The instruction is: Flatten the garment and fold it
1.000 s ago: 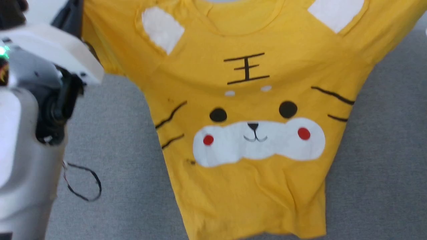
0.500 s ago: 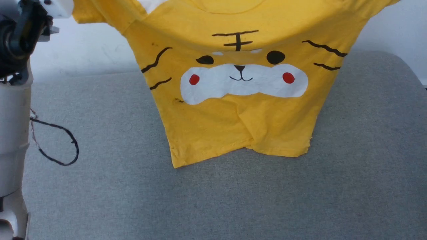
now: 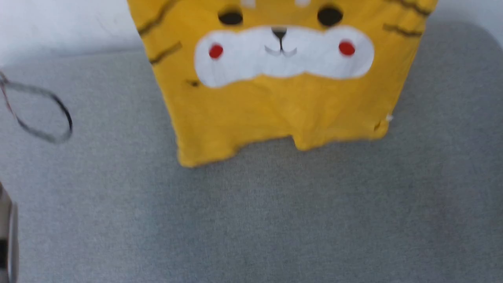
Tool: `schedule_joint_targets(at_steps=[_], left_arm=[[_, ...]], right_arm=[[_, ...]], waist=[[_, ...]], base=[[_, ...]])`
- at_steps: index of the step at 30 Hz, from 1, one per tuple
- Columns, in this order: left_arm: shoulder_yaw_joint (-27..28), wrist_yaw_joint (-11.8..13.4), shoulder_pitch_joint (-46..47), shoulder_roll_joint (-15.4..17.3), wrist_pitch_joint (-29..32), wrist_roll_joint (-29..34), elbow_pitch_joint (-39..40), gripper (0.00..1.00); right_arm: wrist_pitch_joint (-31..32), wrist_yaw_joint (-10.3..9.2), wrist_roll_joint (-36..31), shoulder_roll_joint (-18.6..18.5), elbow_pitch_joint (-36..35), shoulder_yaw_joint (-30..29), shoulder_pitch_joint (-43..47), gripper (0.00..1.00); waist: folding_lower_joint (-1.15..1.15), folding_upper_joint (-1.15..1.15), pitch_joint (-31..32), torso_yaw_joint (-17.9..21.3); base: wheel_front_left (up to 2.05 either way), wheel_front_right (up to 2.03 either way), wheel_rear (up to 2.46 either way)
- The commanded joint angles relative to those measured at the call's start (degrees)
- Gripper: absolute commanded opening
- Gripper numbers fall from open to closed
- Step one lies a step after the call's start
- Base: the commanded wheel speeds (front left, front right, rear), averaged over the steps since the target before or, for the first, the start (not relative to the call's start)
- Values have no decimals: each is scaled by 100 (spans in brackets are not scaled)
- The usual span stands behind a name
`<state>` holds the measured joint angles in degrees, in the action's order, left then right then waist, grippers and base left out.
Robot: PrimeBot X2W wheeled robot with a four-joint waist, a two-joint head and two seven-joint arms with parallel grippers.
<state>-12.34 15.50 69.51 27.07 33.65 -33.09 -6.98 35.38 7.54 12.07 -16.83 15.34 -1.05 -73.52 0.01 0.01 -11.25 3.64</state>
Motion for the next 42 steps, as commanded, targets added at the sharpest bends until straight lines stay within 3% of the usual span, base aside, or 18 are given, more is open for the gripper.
schedule_joint_targets(at_steps=[1,7,13,20,32,38,42], left_arm=[[16,49,408,-93,-226,143,-149,0],[67,16,1753,-451,-1316,415,-851,0],[266,-55,2309,-619,-2065,358,-1249,0],[299,-469,2341,-700,-2769,225,-1500,0],[307,-1080,1605,-587,-3089,-105,-1671,0],[141,-1415,498,-389,-3022,-203,-1349,0],[132,-1458,-569,-225,-2922,-336,-794,0]], right_arm=[[-151,-5,-152,-37,115,70,-316,0],[-917,-5,-612,76,842,105,-1603,0],[-1411,-5,-897,147,1336,308,-2360,0],[-1830,-5,-899,-94,1720,609,-2631,0],[-2263,-5,-115,-549,1793,1356,-1910,0],[-2286,-5,664,-863,1193,1645,-921,0],[-2160,-5,1137,-1070,500,1636,16,0]], waist=[[-1,-1,-762,-43],[-1,-1,-1543,-177],[-1,-1,-2017,-191],[-1,-1,-2551,-298],[-1,-1,-2789,-459],[-1,-1,-2395,-464],[-1,-1,-2037,-463]], base=[[0,0,0],[0,0,0],[0,0,0],[0,0,0],[0,0,0],[0,0,0],[0,0,0]])
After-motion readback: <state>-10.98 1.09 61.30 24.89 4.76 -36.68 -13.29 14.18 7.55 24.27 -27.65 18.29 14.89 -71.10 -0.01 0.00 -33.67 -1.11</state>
